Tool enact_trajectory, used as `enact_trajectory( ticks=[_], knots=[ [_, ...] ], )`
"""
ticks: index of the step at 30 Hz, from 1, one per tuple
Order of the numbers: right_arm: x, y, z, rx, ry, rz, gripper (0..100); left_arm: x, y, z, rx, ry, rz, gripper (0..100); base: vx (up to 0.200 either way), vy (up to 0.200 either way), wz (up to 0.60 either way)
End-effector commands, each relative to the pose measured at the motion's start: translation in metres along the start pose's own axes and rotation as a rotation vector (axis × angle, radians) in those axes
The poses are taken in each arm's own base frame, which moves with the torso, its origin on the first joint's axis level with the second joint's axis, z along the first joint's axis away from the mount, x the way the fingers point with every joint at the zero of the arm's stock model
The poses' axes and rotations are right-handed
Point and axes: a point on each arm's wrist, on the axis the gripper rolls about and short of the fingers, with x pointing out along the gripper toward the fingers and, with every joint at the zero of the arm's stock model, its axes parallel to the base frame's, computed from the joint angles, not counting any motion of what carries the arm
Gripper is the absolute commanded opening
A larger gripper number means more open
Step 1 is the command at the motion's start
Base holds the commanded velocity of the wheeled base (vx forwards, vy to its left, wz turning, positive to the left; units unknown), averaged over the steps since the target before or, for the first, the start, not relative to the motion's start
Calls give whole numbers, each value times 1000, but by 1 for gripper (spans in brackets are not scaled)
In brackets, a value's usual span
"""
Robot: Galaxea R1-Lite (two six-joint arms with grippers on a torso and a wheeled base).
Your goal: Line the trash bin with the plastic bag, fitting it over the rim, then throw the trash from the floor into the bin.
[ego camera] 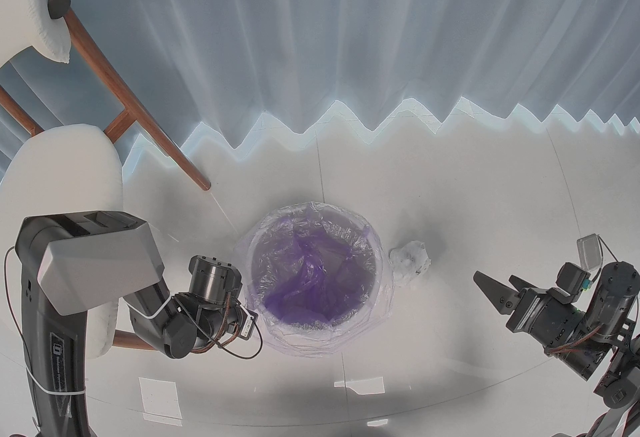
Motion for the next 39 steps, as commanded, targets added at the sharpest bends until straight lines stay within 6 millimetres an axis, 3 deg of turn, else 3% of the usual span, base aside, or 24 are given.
enact_trajectory(
  ticks=[1, 9, 12, 15, 20, 31, 39],
  knots=[
    [5, -6, -12, 24, 69, -36, 100, 1, -2, 1, -9, -8, -4, 0, 0, 0, 0],
    [33, -16, -35, 143, 185, -50, 100, -28, -13, 21, -18, -85, -37, 0, 0, 0, 0],
    [60, -31, -51, 109, 224, -72, 100, -38, -20, 22, -5, -96, -57, 0, 0, 0, 0],
    [72, -37, -63, 71, 267, -88, 100, -39, -20, 22, -4, -99, -56, 0, 0, 0, 0],
    [87, -31, -69, 64, 317, 36, 100, -40, -18, 14, -2, -69, -52, 0, 0, 0, 0],
    [136, -35, -89, 14, 298, 59, 100, -49, -15, 6, 3, -45, -42, 0, 0, 0, 0],
    [152, -35, -107, 4, 333, 64, 100, -55, -12, 3, 1, -37, -28, 0, 0, 0, 0]
  ],
)
